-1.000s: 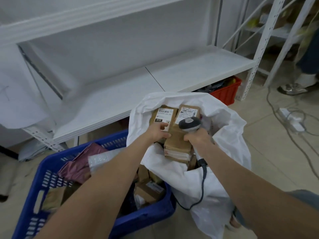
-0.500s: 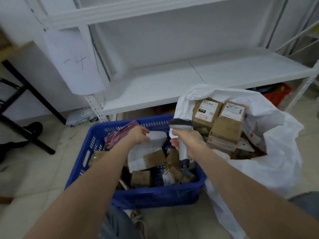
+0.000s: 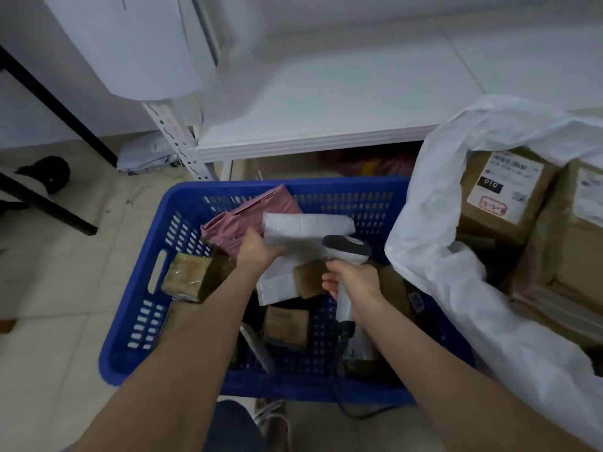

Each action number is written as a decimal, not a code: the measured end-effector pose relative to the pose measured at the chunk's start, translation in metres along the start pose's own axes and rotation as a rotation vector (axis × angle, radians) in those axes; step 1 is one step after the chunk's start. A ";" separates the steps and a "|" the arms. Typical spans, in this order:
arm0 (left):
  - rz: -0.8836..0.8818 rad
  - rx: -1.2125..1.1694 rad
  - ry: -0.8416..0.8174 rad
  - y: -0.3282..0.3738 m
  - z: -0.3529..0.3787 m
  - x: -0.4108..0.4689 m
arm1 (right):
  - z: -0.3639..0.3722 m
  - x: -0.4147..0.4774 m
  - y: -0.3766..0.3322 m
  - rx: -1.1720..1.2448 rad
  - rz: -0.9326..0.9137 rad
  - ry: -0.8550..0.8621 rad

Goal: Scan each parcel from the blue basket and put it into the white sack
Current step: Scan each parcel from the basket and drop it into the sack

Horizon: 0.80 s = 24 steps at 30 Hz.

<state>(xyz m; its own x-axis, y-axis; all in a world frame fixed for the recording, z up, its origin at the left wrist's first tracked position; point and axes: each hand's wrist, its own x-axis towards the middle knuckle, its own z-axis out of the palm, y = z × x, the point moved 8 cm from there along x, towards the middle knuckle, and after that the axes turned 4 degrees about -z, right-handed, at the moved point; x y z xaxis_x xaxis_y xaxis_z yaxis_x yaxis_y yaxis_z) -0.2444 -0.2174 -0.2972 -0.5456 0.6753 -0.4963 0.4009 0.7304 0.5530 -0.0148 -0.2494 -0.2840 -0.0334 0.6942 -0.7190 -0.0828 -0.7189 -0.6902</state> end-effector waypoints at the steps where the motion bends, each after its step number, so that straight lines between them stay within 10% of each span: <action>1: -0.010 -0.035 0.004 0.001 0.003 0.011 | -0.001 0.007 0.005 0.016 0.023 0.008; 12: 0.180 0.057 0.026 0.019 0.001 -0.020 | -0.011 -0.011 -0.007 0.091 -0.024 -0.007; 24: 0.135 -0.606 -0.177 0.089 -0.093 -0.205 | -0.019 -0.160 -0.063 -0.060 -0.541 -0.059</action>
<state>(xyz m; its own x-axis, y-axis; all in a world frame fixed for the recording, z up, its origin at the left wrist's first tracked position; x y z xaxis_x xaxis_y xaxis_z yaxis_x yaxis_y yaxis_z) -0.1648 -0.3009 -0.0843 -0.3693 0.8015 -0.4703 -0.0577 0.4854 0.8724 0.0149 -0.3160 -0.1265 -0.0579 0.9651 -0.2556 -0.0469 -0.2584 -0.9649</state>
